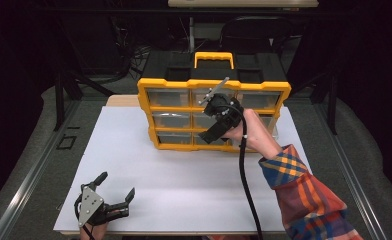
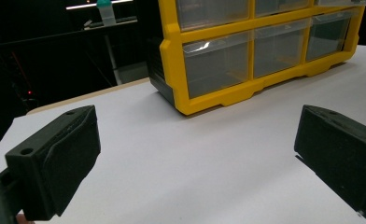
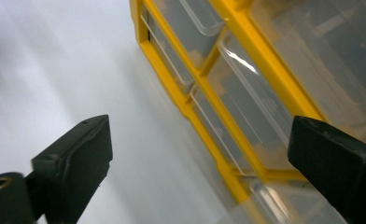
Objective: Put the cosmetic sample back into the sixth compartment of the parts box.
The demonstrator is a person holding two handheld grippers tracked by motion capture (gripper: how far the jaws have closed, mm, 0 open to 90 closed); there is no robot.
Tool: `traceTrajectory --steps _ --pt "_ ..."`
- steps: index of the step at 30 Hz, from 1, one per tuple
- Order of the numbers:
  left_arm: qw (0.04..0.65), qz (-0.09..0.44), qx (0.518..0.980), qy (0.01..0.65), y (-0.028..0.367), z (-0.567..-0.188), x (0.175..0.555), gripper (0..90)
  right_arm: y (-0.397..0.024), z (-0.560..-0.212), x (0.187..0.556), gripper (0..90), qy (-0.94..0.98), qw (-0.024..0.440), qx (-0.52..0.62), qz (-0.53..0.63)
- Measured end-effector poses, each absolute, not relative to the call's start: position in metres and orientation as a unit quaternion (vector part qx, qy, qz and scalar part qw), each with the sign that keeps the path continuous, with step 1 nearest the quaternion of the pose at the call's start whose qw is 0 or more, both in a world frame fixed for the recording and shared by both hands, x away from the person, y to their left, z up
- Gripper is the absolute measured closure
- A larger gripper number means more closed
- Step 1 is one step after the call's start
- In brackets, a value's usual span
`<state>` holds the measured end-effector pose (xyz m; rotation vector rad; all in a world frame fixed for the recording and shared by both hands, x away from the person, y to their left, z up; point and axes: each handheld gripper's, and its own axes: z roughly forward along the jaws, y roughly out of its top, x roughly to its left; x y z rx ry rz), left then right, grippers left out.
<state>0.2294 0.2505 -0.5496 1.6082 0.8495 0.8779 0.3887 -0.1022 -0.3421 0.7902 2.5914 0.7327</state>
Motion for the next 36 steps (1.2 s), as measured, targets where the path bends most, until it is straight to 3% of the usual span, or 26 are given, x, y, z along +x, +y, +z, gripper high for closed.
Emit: traceTrajectory --steps 9,36 --pt "0.532 0.368 0.675 0.355 0.251 -0.549 0.229 0.2 -0.084 -0.361 0.383 0.0 0.909 0.162 0.27 0.272" --pt "0.532 0.367 0.676 0.354 0.25 -0.55 0.229 0.2 -0.078 -0.431 0.357 0.0 0.893 0.146 0.259 0.338"
